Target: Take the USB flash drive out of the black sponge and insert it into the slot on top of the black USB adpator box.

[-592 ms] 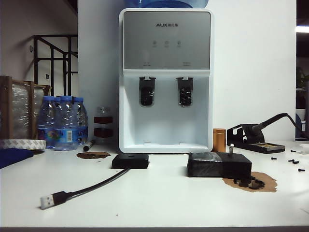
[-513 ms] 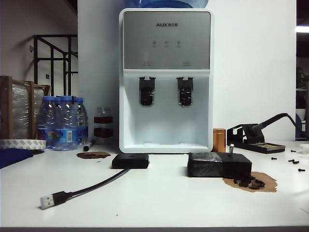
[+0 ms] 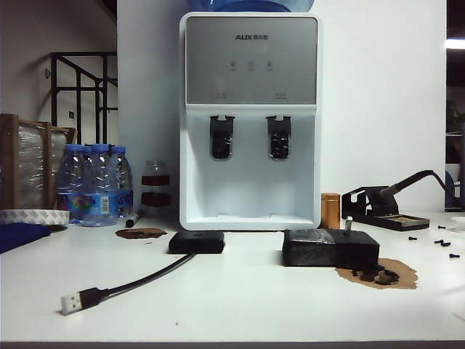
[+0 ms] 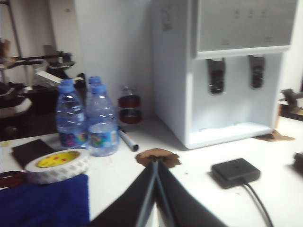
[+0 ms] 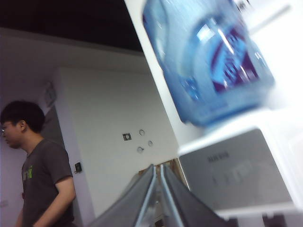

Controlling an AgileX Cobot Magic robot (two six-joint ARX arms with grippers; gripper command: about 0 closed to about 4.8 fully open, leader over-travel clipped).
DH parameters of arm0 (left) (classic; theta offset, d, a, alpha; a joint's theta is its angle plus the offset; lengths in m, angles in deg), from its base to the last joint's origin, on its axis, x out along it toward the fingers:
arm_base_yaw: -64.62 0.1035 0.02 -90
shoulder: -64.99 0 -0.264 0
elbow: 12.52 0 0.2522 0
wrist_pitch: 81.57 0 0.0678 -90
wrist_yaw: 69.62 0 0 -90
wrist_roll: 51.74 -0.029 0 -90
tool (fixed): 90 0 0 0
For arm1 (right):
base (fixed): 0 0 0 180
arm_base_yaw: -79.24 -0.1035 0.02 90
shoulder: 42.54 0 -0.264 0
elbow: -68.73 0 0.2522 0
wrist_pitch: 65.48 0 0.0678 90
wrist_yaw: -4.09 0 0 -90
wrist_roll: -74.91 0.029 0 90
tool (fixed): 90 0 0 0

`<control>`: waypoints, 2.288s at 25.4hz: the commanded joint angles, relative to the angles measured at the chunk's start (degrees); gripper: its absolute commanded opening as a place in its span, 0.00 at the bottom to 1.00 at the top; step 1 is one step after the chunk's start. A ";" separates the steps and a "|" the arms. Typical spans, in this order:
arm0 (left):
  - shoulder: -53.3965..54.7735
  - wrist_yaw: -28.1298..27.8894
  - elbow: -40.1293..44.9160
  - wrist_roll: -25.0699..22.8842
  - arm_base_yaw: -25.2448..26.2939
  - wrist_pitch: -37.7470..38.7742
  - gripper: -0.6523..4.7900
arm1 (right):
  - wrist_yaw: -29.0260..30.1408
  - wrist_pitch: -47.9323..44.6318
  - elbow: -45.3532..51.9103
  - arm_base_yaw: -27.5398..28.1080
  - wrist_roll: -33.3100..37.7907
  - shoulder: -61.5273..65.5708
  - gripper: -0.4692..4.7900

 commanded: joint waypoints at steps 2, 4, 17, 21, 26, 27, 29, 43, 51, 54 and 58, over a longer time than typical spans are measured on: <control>-0.02 1.05 0.07 -0.24 -0.04 3.89 0.11 | -0.42 20.50 -11.93 0.04 -19.69 2.25 0.16; -0.02 0.79 0.04 -0.48 -0.07 6.23 0.11 | -0.70 28.96 -19.30 0.04 -26.58 7.43 0.22; 0.24 13.53 -0.15 -2.91 -0.11 -8.90 0.11 | -26.67 34.34 -30.97 -5.77 -48.35 33.92 0.37; 0.70 16.02 -1.99 -0.20 -0.11 -11.08 0.11 | -35.52 22.93 -27.74 -15.26 -44.19 37.57 0.39; 5.66 19.32 -8.07 4.96 -0.15 -14.93 0.11 | -37.92 3.91 -20.22 -26.34 -41.94 43.43 0.45; 8.13 19.47 -10.21 5.75 -0.15 -16.04 0.11 | -40.87 -0.87 -17.99 -28.89 -42.23 45.18 0.45; 17.00 20.85 -16.52 7.26 -0.17 -19.19 0.11 | -46.21 -11.85 -12.55 -33.00 -43.43 49.92 0.45; 85.35 44.30 -52.65 17.35 -10.86 -51.65 0.11 | -48.37 -46.60 -6.08 -33.66 -33.42 90.07 0.45; 98.29 44.63 -52.65 13.35 -15.82 -50.21 0.11 | -53.20 -48.81 -6.34 -33.64 -28.48 99.10 0.45; 103.30 41.86 -52.65 7.80 -18.43 -47.93 0.11 | -53.18 -48.87 -7.50 -33.62 -27.08 102.18 0.45; 107.36 35.91 -52.65 -1.09 -22.64 -44.92 0.11 | -52.83 -48.87 -10.56 -33.55 -26.86 106.88 0.45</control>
